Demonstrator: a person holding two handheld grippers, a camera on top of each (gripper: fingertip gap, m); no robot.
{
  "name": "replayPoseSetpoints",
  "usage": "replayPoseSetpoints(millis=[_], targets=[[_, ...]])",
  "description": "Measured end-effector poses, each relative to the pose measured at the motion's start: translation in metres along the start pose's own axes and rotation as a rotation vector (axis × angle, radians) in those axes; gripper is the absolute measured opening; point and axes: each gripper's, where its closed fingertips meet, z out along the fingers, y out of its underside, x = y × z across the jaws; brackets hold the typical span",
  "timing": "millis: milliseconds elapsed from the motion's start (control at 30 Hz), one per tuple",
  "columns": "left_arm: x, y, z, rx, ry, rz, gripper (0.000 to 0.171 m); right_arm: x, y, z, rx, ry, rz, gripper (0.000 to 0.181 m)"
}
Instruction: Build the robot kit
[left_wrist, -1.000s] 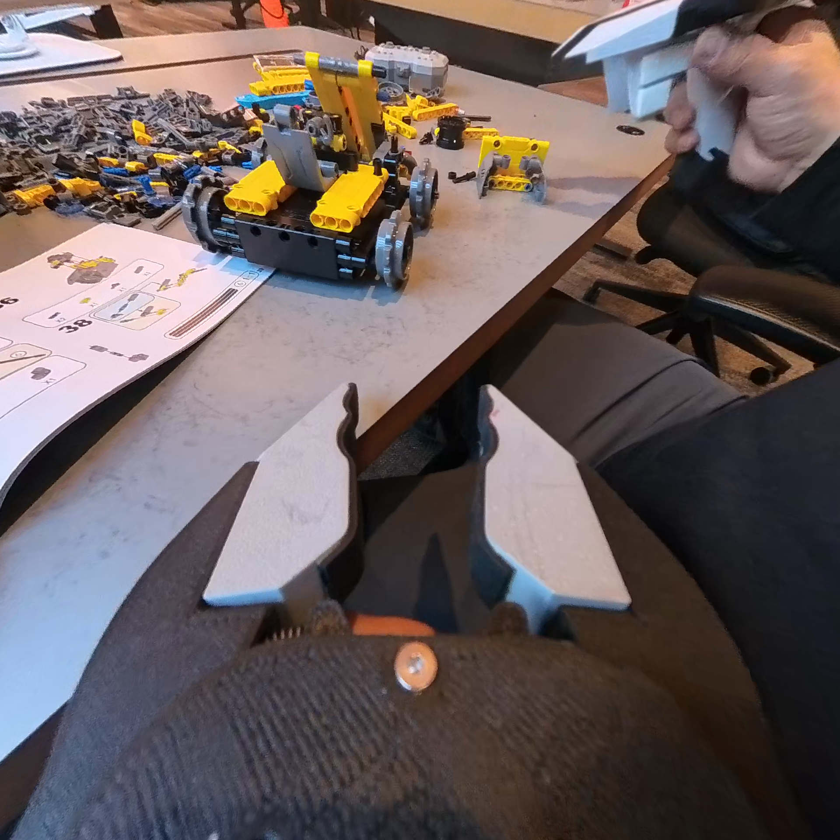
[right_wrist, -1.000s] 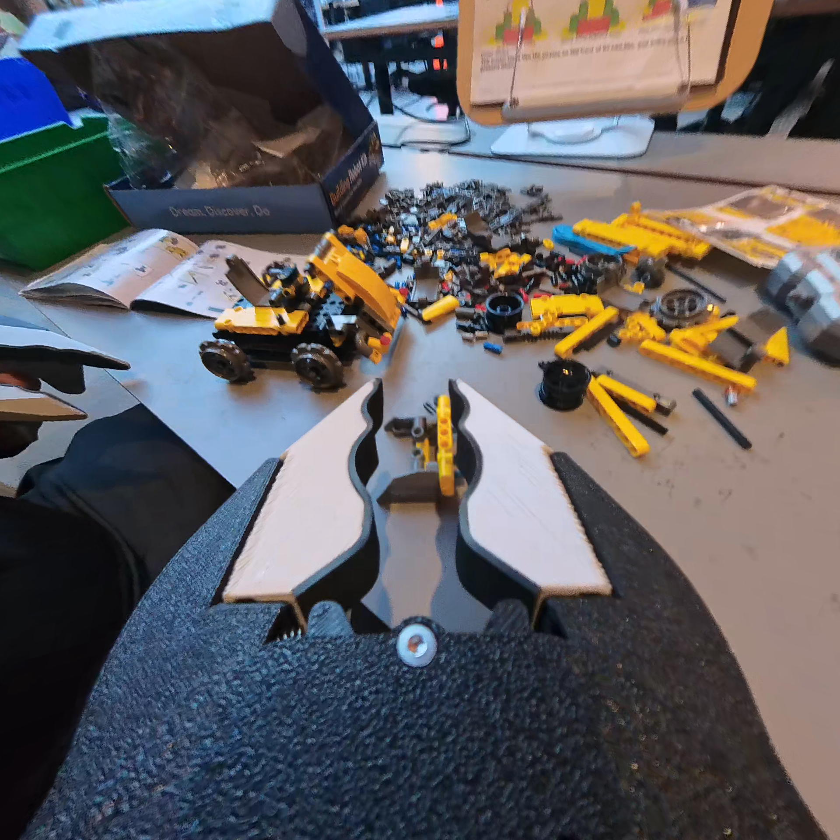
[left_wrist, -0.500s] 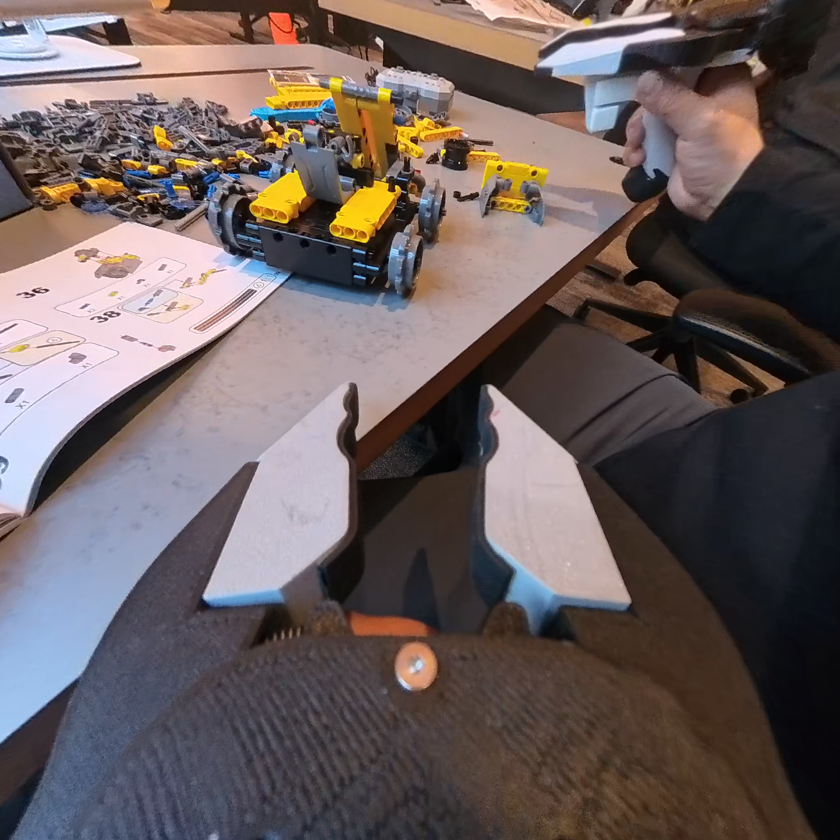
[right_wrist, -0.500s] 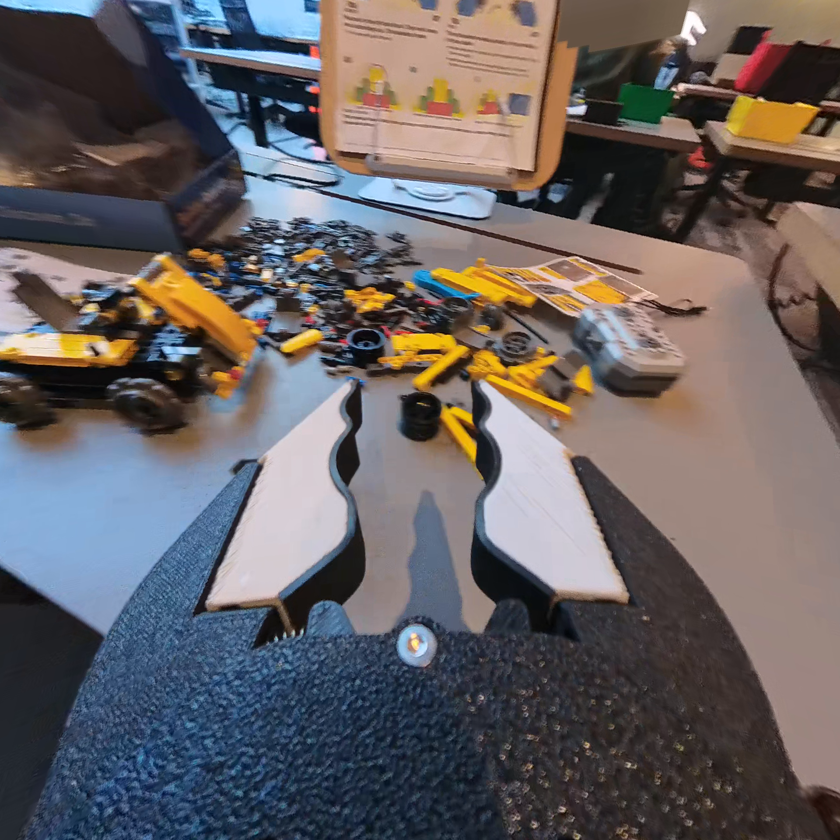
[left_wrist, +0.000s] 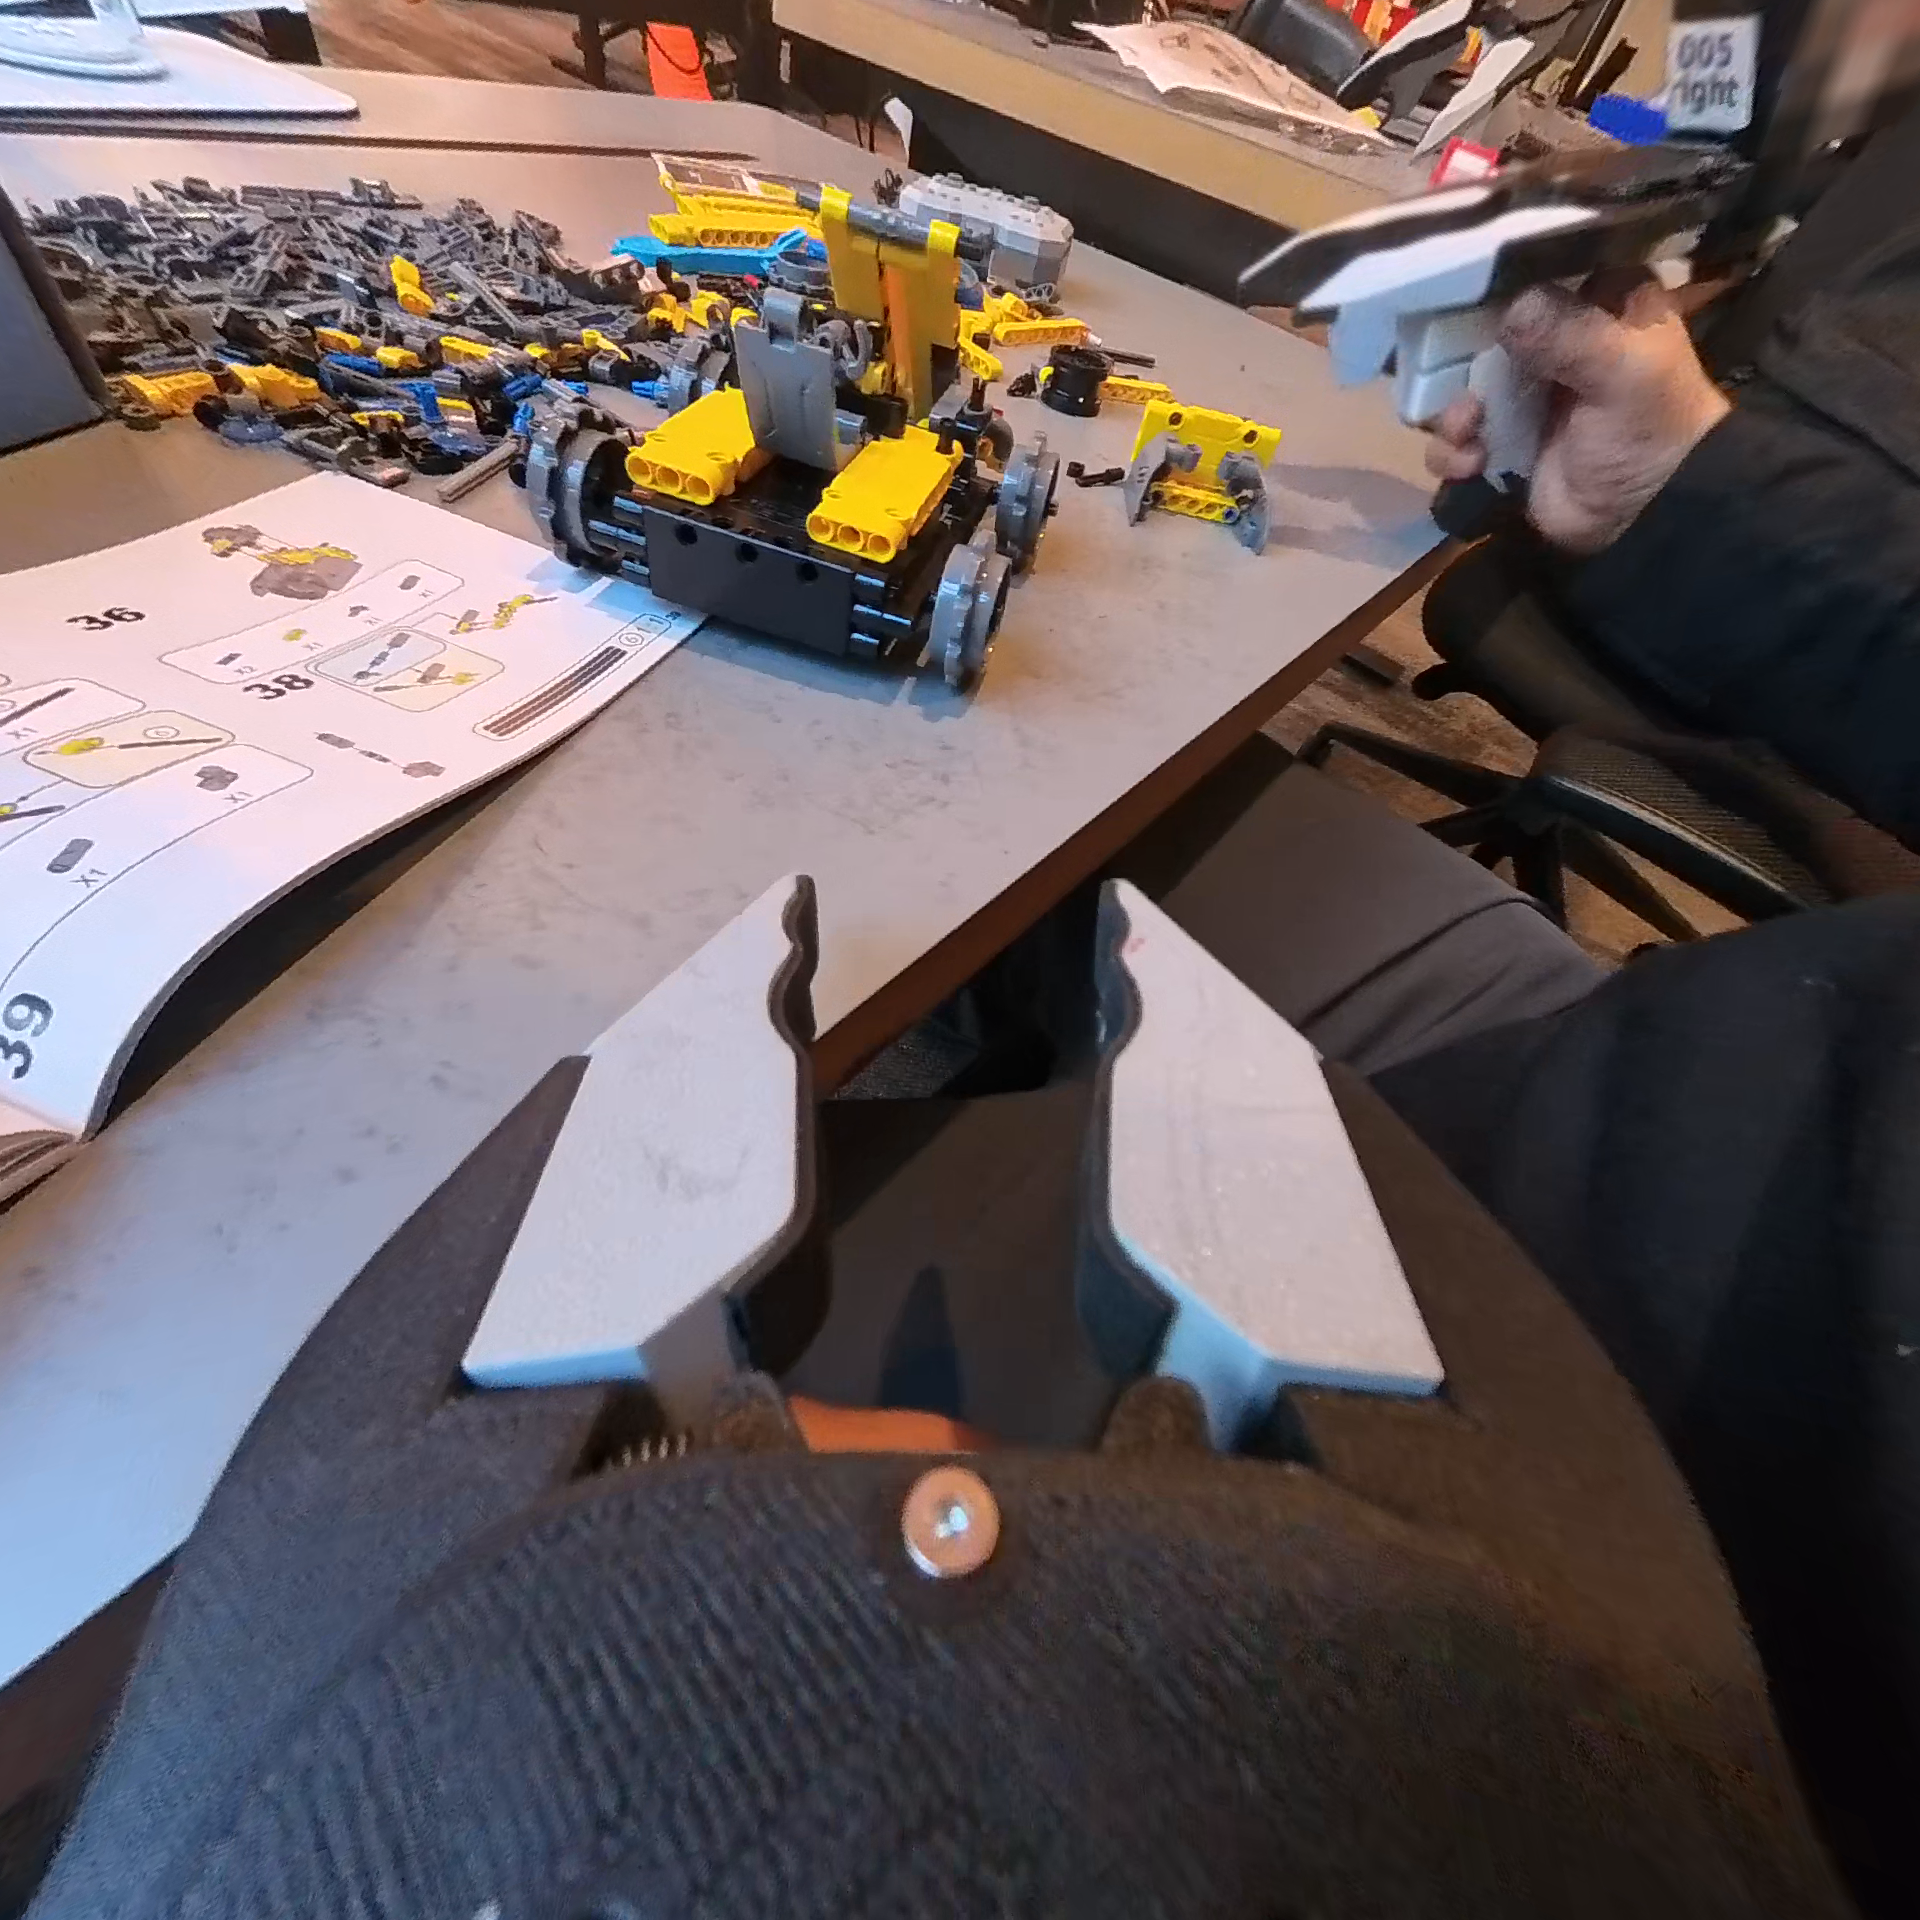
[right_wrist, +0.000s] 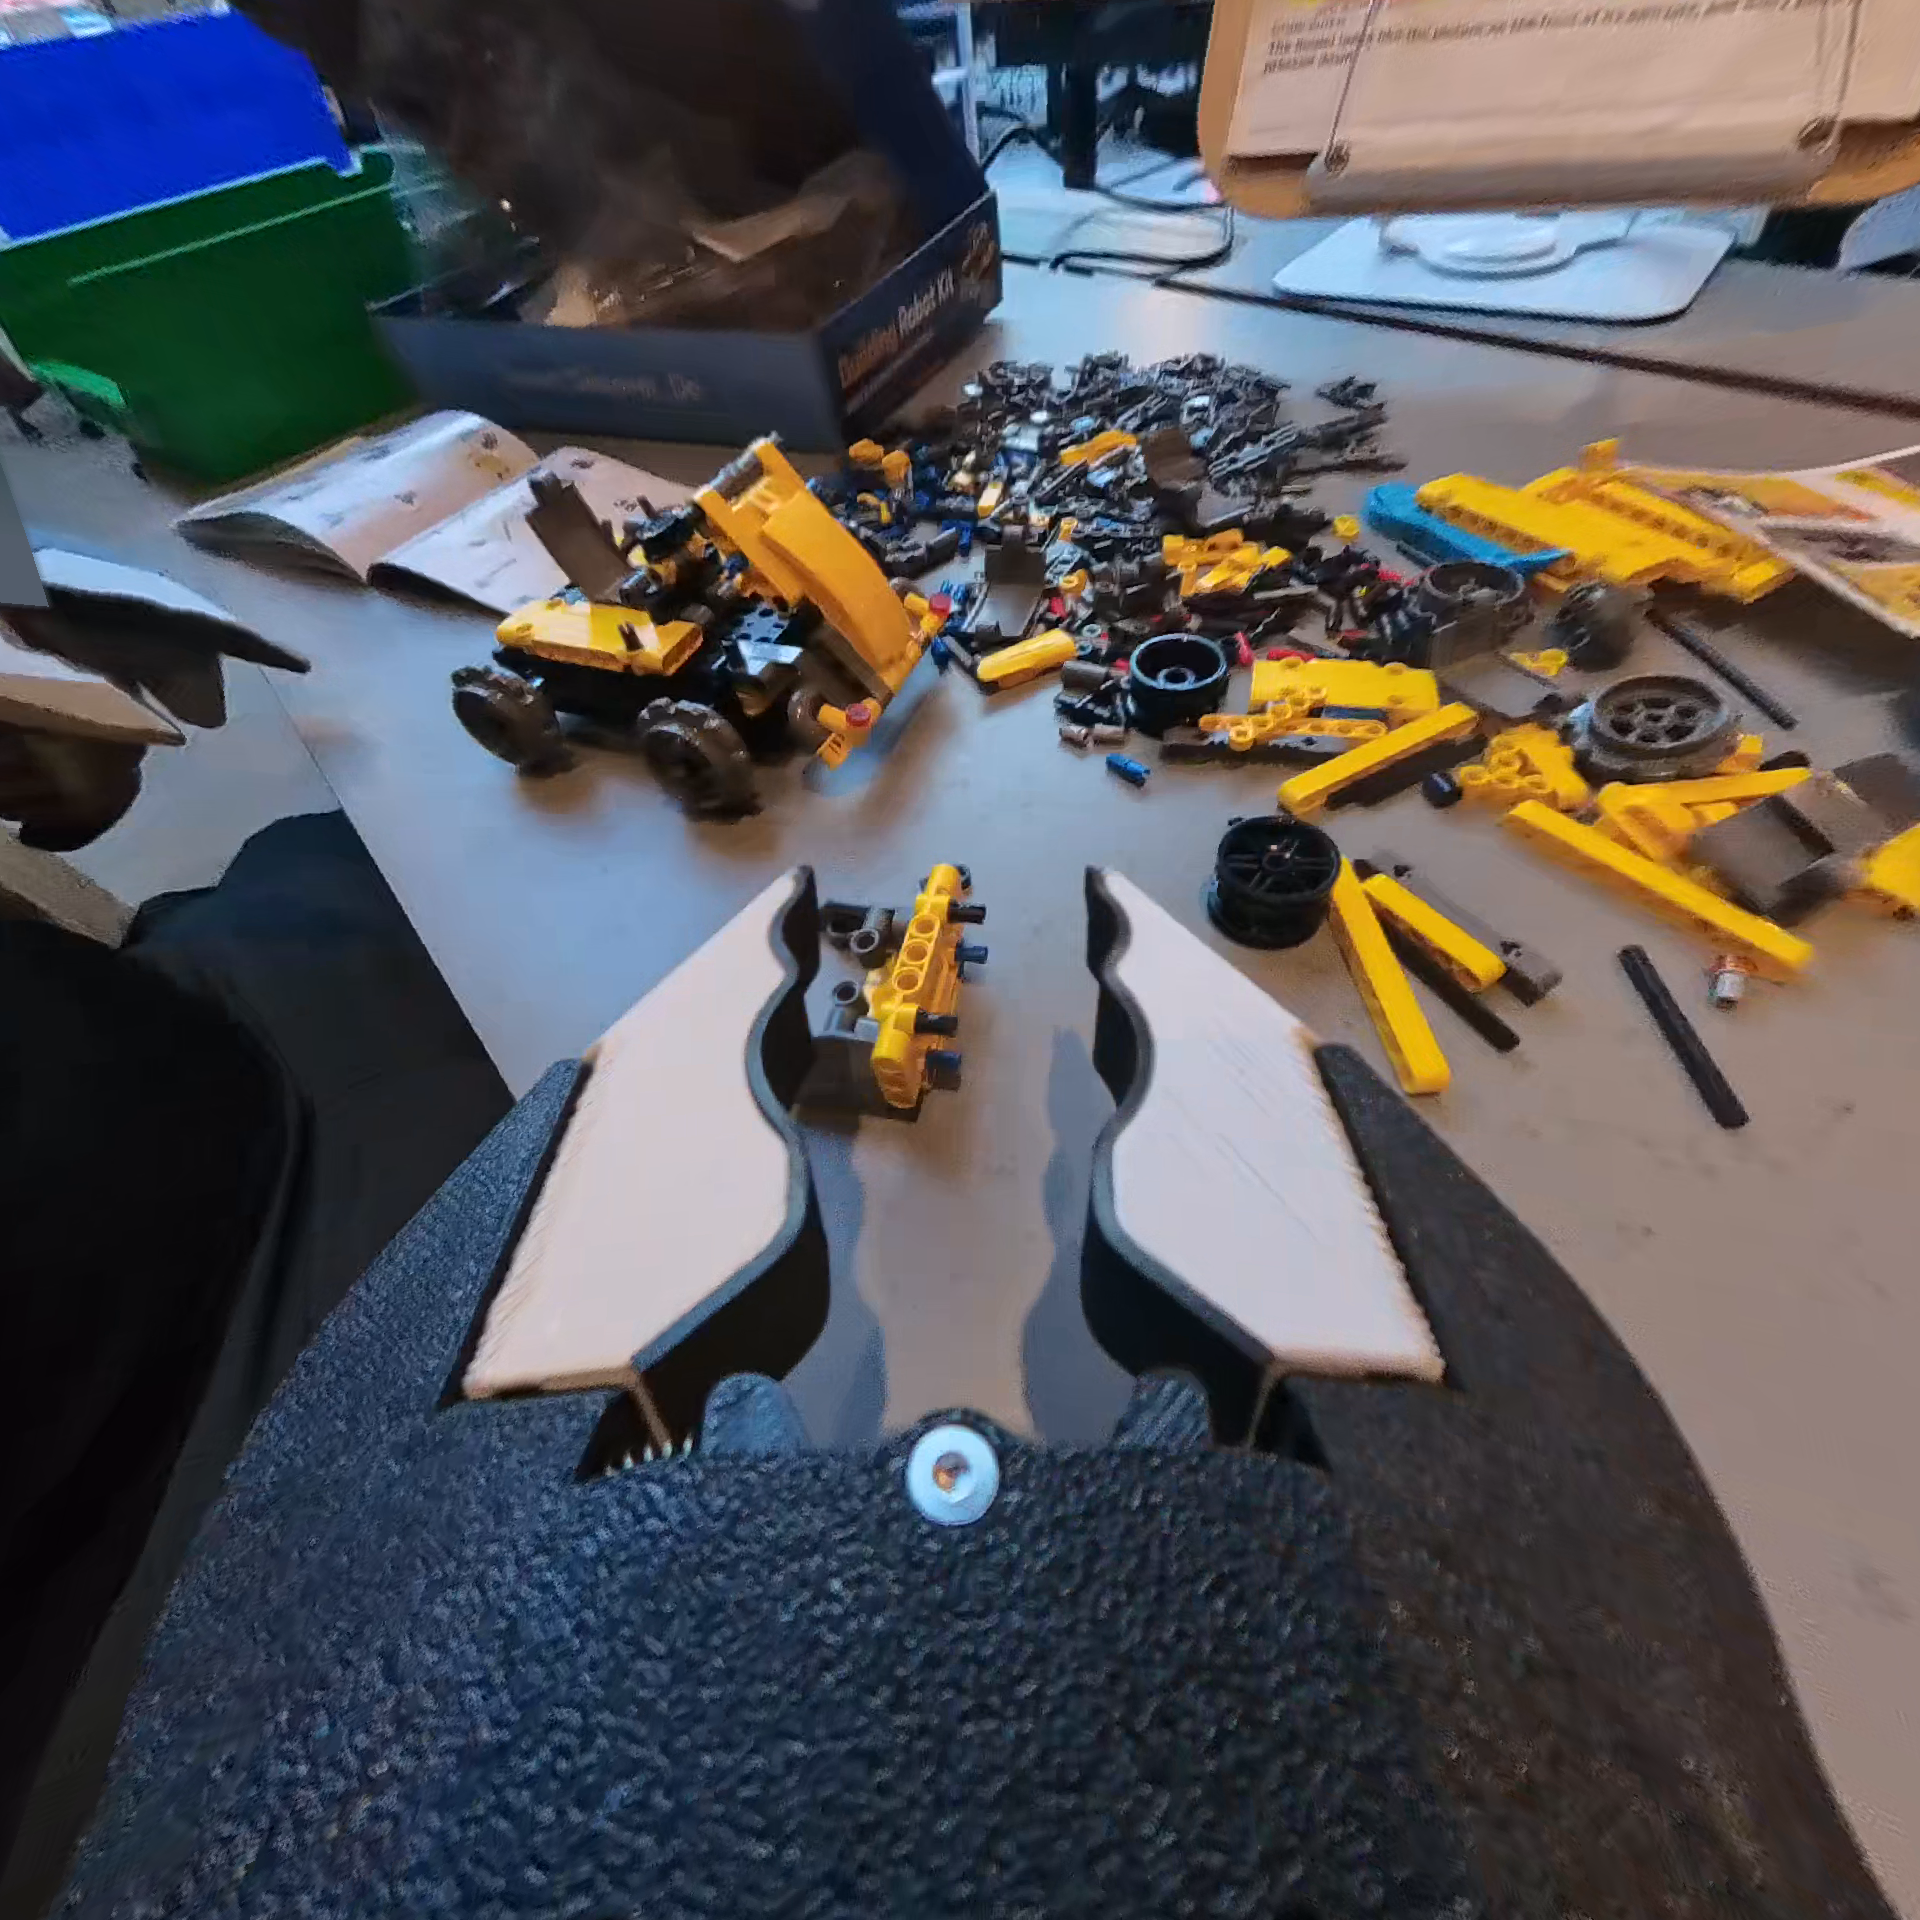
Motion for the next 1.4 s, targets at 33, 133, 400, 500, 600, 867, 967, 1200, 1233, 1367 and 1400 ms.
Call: replayPoseSetpoints(millis=[33,133,400,500,600,867,967,1200,1233,1367,1400], targets=[[-0.001,-0.001,-0.001,0.005,-0.004,-0.001,0.052,0.000,0.002,0.000,-0.007,-0.005,0.005,0.054],[-0.006,-0.005,-0.003,0.026,-0.023,-0.013,0.052,0.009,-0.001,-0.001,0.008,0.026,0.031,0.050],[-0.069,-0.039,-0.061,0.163,-0.378,0.049,0.041,0.034,-0.024,-0.018,0.171,0.164,0.056,0.045],[-0.111,-0.023,-0.112,0.117,-0.620,0.098,0.021,0.028,-0.058,-0.029,0.306,0.221,0.091,0.047],[-0.135,0.000,-0.153,0.072,-0.749,0.035,0.001,0.016,-0.084,-0.028,0.332,0.274,-0.026,0.046],[-0.178,-0.003,-0.191,0.011,-0.922,0.050,0.000,-0.004,-0.091,-0.012,0.346,0.213,-0.015,0.049],[-0.193,0.024,-0.186,-0.111,-0.889,-0.022,0.000,-0.011,-0.090,-0.012,0.321,0.196,-0.017,0.053],[-0.194,0.033,-0.177,-0.131,-0.843,-0.016,0.008,-0.003,-0.053,-0.002,0.104,0.247,-0.004,0.059],[-0.189,0.027,-0.173,-0.100,-0.818,-0.016,0.015,-0.002,-0.047,-0.001,0.069,0.239,0.011,0.060],[-0.153,-0.004,-0.143,-0.032,-0.689,0.080,0.022,0.000,-0.012,0.004,-0.115,0.206,0.044,0.051],[-0.143,-0.011,-0.133,-0.029,-0.659,0.123,0.023,0.000,-0.003,0.007,-0.162,0.196,0.050,0.049]])
